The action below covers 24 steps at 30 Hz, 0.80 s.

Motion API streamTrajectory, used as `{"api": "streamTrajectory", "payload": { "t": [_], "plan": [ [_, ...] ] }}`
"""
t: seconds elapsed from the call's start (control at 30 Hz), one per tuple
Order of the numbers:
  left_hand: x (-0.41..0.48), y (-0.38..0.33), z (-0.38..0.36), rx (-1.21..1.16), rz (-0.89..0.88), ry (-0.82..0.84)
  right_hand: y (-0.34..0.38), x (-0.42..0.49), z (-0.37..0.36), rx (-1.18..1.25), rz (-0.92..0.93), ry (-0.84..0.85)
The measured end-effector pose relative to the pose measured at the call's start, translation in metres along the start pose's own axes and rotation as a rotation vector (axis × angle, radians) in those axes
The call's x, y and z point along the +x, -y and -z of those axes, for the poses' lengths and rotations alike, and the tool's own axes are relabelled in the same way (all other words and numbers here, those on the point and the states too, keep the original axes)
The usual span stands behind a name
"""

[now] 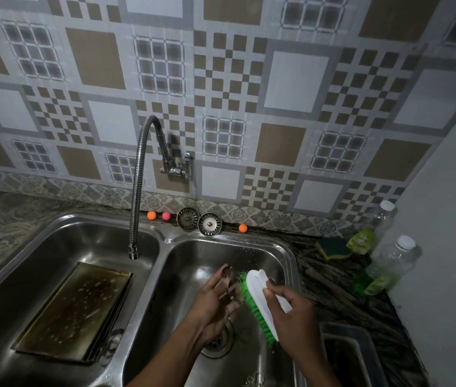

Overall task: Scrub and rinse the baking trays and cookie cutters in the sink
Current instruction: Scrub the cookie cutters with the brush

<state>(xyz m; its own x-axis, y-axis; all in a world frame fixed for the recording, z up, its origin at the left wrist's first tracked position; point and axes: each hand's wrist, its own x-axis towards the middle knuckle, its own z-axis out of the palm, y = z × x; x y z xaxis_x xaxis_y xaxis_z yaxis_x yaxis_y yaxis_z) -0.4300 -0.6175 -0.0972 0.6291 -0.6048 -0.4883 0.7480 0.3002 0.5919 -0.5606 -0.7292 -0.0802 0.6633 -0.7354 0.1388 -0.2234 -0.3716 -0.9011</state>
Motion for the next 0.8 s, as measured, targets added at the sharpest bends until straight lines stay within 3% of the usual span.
{"api": "streamTrajectory", "payload": {
  "t": [0.2, 0.37, 0.5, 0.7, 0.8],
  "plan": [
    [-0.004, 0.002, -0.002, 0.199, 0.010, -0.073, 0.002, 0.002, -0.003, 0.063, 0.004, -0.004],
    [-0.016, 0.000, -0.011, 0.224, 0.121, 0.070, 0.004, 0.006, -0.001, 0.052, -0.008, -0.011],
    [-0.023, -0.004, -0.005, 0.367, 0.130, 0.293, 0.005, 0.014, -0.002, 0.029, -0.010, 0.004],
    [-0.017, -0.010, 0.007, 0.245, 0.145, 0.262, 0.011, 0.011, -0.002, 0.052, 0.008, 0.092],
    [-0.019, -0.010, 0.015, 0.177, 0.152, 0.271, 0.010, 0.012, -0.011, 0.030, -0.007, 0.055]
  ]
}}
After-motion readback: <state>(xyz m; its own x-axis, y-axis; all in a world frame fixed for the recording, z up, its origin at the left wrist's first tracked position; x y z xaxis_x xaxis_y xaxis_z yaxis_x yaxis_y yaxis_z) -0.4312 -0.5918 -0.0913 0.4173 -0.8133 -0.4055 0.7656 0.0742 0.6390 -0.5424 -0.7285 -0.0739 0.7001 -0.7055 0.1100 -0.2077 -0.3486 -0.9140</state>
